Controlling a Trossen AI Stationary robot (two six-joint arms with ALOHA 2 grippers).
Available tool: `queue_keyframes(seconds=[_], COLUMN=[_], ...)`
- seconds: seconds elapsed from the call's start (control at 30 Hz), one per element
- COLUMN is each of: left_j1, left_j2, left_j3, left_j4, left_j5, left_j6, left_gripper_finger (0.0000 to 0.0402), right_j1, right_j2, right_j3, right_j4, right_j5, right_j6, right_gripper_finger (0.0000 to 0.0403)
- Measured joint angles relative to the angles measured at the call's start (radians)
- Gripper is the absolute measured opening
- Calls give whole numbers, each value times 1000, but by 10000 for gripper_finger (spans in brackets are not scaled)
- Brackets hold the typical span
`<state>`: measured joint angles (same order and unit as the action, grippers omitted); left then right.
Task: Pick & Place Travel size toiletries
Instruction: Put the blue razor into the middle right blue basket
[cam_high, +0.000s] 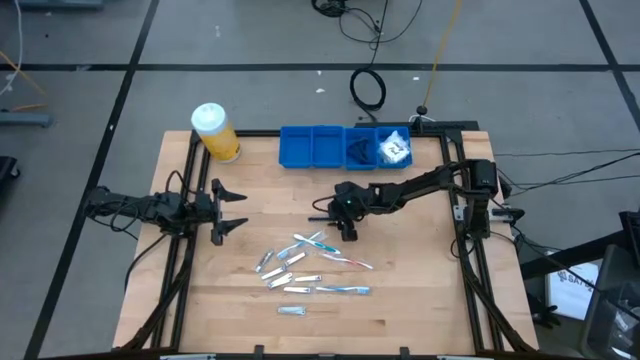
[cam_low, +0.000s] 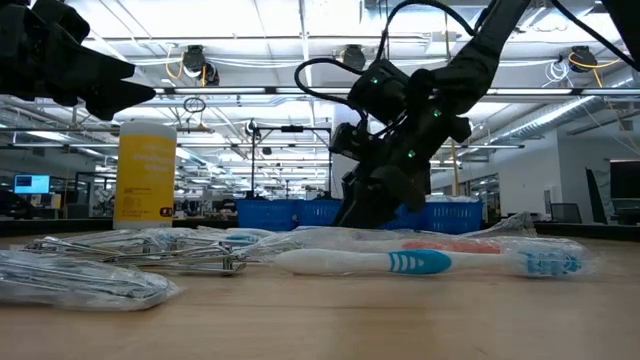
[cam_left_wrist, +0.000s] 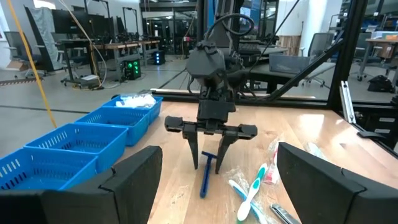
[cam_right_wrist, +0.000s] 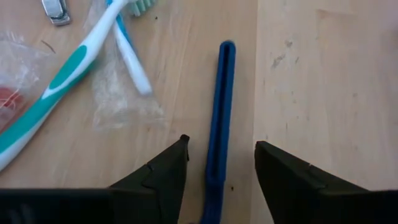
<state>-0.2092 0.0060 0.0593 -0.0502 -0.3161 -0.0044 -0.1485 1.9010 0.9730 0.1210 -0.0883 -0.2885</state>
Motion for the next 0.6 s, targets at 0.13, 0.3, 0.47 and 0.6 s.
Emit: queue_keyframes(seconds=[0.13,0.3,0.47,0.6], left_j1=[0,0,0,0], left_j2=[0,0,0,0], left_j3=[0,0,0,0], left_j4=[0,0,0,0], left_j5=[0,0,0,0], left_j6=[0,0,0,0], left_gripper_finger=[310,310,310,310], right_j1=[-6,-7,-7,-7], right_j2=[-1,0,0,0], right_j3=[0,0,-2,-2], right_j4=[-35,-48,-67,-70], right_j5=[-4,-8,-8,-5], right_j6=[1,-5,-12,-17], right_gripper_finger=[152,118,76,41])
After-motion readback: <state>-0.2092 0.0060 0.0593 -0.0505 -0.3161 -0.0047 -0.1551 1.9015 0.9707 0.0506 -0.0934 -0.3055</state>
